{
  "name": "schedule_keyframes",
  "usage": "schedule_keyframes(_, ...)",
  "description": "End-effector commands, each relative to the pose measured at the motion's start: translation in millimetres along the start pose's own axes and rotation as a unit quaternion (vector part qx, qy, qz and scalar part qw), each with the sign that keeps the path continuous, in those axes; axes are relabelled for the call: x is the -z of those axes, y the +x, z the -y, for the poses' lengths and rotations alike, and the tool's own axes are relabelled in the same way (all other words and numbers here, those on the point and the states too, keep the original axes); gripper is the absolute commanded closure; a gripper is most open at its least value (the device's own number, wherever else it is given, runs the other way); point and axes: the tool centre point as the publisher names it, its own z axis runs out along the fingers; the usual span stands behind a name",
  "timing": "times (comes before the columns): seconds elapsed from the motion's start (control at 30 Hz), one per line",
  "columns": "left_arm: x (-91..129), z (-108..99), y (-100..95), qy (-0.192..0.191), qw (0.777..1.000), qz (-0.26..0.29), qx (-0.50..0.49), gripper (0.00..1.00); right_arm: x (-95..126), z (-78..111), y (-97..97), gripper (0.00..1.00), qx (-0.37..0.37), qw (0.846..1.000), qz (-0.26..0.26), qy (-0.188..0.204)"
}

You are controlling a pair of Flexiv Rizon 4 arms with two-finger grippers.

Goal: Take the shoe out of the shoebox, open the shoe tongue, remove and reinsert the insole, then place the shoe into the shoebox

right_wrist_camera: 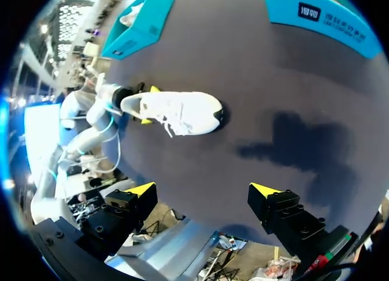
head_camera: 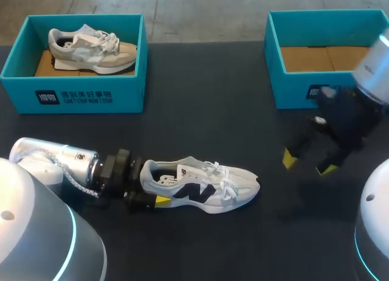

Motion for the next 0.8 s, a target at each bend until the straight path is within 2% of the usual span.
schedule_keyframes(0.03, -1.3, -1.7, -1.8, 0.0, 1.0, 0.001, 0.0, 1.0, -2.0, -22.6, 26.3, 0.0, -0.018, 0.993, 0.114, 0.02)
schedule_keyframes(0.23, -1.3, -1.7, -1.8, 0.0, 1.0, 0.001, 0.0, 1.0, -8.1, -30.6, 39.5, 0.0, -0.031, 0.989, 0.145, -0.005)
schedule_keyframes(0.3, -1.3, -1.7, -1.8, 0.0, 1.0, 0.001, 0.0, 1.0, -11.0, -32.2, 43.0, 0.0, -0.041, 0.987, 0.157, -0.001)
schedule_keyframes(0.8, -1.3, -1.7, -1.8, 0.0, 1.0, 0.001, 0.0, 1.0, -11.0, -32.2, 43.0, 0.0, -0.041, 0.987, 0.157, -0.001)
